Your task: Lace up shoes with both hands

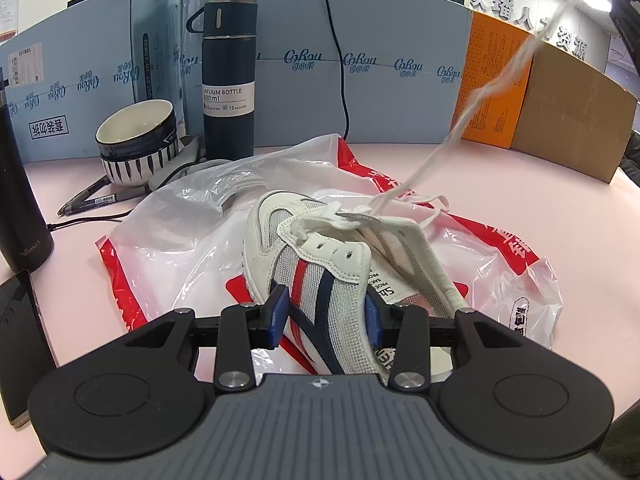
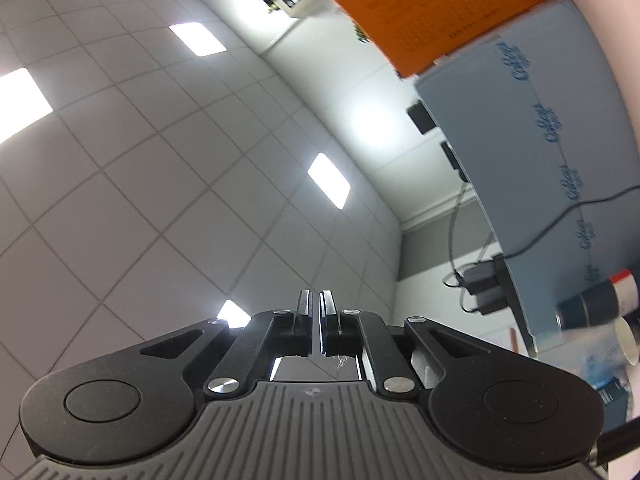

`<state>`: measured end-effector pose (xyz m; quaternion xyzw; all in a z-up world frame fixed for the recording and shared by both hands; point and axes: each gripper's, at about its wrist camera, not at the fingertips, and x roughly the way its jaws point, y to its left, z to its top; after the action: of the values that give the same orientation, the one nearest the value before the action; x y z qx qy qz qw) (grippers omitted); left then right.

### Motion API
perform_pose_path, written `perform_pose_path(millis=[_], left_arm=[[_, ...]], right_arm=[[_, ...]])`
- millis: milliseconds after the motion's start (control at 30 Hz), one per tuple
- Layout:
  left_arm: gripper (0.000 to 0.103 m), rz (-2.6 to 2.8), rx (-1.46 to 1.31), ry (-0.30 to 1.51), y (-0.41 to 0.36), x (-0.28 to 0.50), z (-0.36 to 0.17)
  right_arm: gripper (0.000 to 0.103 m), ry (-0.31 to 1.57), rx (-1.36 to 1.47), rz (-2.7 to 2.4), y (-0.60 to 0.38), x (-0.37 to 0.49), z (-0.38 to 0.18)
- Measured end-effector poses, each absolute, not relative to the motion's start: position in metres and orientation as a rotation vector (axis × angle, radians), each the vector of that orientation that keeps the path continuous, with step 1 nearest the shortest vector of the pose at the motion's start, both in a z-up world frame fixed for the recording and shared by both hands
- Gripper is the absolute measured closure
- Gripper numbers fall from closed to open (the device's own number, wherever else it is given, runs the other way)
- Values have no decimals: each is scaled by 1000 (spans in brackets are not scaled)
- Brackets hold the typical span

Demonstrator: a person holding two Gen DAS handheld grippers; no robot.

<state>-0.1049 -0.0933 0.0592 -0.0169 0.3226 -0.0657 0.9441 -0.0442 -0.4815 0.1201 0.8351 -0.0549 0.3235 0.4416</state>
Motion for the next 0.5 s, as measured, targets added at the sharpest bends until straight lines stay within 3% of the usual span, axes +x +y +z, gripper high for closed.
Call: perform_pose_path(millis=[167,233,267,300,367,500], left_arm=[[66,-131,-27,655,-94,-105,60],[66,-130,-10,646,-97,-106,61],[66,-133,-3,641,-98,-106,62],[66,-137,4,637,-99,-105,63],[66,-138,13,631,-101,-104,63],[64,-128,0,628,-97,-104,63]], right_arm=[[98,-142,1967,802,-497,-42,133],[97,0,1862,776,-493,-38,135],[87,103,1809,753,-485,-35,129],[58,204,1753,728,-477,-31,124],[32,398,1658,666,-458,-25,107],[34,727,1557,507,-418,-19,49]])
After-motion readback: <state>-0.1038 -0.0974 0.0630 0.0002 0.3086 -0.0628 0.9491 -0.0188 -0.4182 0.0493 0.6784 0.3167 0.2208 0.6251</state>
